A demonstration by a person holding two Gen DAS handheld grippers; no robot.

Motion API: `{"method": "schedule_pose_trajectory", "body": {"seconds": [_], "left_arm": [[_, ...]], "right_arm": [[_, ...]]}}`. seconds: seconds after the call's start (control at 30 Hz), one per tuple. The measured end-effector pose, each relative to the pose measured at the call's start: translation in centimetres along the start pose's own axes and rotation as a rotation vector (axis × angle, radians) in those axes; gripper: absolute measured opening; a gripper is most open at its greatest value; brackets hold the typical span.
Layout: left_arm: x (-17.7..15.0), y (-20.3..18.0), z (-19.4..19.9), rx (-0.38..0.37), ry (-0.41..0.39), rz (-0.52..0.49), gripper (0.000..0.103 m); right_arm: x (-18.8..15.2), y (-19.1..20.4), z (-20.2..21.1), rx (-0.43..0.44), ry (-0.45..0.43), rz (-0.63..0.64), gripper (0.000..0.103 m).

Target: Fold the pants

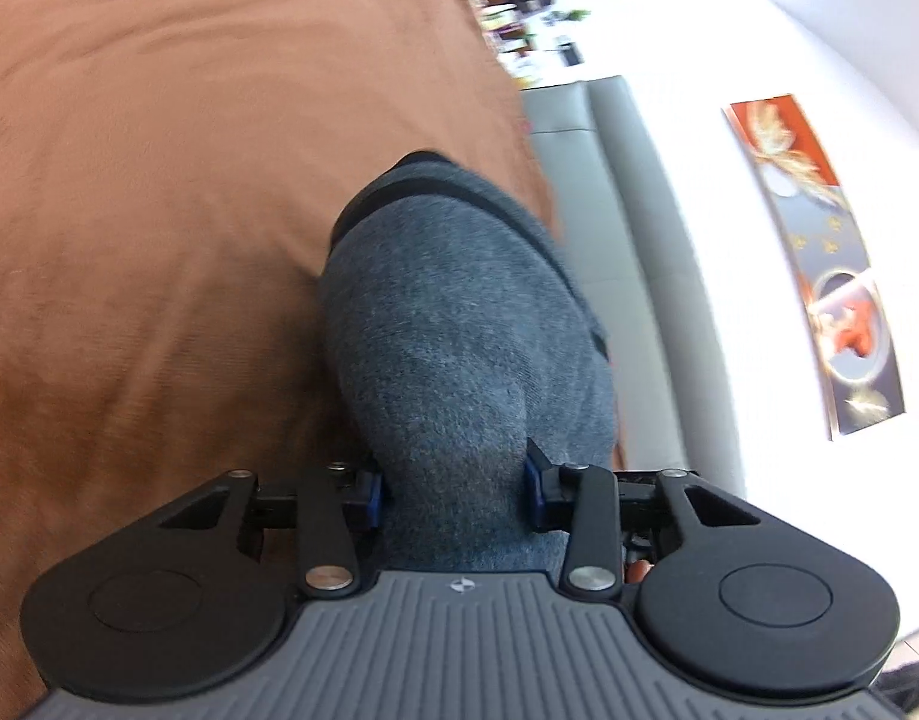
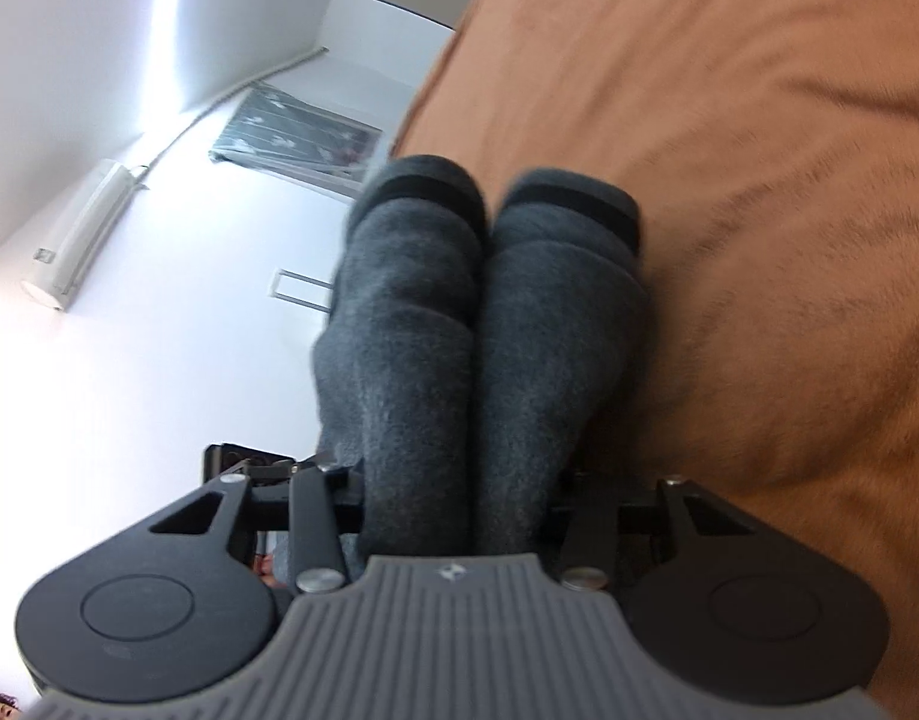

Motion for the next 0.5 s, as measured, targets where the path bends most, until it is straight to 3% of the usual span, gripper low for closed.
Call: {"method": "schedule_pose_trajectory", "body": {"seconds": [0.23,0.5], "left_arm": [[-2.5,-5.2,-0.9,-0.063,0.009,-0.053,0.046],[-5.0,-7.6,-7.7,-0.068,0.055,-0.031,0.046]], "right_arm": [[-2.0,4.4,5.5,0.024,-0.045,0.074,0.040],[-2.9,2.6,13.0,-0.056,-0.099,0.035,0.040]]}}
Point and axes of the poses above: each gripper's, at about its wrist camera, not at the fingertips, and z roughly against the way its jaws point, y to its left, x to its top, the point moved 9 cm from there along -z, roughly the way its jaws point, and after that the axes turned 6 degrees about -z, right-handed, at the moved point
